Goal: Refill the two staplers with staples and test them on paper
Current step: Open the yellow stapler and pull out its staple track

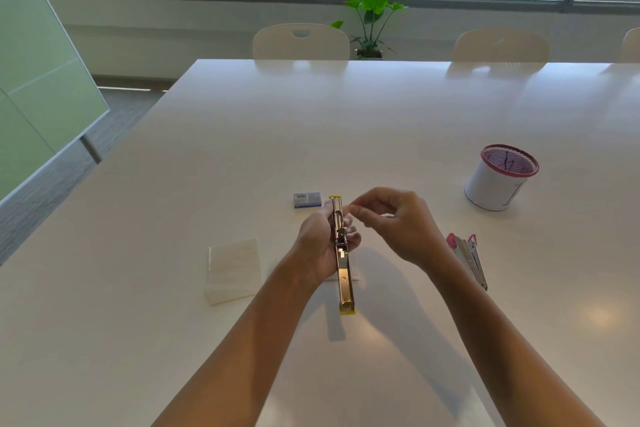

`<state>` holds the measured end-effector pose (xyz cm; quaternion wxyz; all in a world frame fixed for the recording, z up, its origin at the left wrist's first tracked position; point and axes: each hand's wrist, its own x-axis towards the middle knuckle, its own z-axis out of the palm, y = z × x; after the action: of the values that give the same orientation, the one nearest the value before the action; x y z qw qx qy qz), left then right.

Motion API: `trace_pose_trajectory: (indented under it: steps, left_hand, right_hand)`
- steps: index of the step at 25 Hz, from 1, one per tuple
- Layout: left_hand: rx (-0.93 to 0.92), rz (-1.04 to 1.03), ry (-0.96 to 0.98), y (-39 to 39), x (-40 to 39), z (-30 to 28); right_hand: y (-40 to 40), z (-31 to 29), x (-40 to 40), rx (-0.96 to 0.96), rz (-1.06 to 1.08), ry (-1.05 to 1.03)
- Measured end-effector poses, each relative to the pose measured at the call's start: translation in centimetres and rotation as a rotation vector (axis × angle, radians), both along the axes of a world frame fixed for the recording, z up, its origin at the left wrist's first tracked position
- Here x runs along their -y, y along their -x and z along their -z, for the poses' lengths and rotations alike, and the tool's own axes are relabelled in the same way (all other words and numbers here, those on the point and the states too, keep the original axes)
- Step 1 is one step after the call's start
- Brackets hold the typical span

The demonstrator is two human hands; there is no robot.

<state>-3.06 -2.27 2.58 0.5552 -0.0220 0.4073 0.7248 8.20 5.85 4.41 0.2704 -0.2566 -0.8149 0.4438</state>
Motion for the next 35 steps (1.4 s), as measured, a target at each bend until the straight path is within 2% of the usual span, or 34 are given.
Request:
trace_pose_trajectory:
  steps: [8, 16, 25, 35]
  left_hand:
    - [-0.139, 0.095, 0.039, -0.3, 0.2, 0.0]
    - [-0.196, 0.130, 0.020, -0.7, 0.2, 0.0]
    - [-0.228, 0.112, -0.117, -0.8, 0.6, -0.7]
    - [-0.271, 0.106, -0.220, -0.7, 1.1, -0.9]
  right_hand:
    - [0.4, -0.5, 0.2, 0.114, -0.016, 0.022]
    - [0.4, -0.9, 0.7, 0.175, 0.087, -0.026]
    - [-0.4, -1.3, 2.9, 0.085, 0.141, -0.202]
    - [-0.6, -1.4, 4.0, -0.032, 0.134, -0.255]
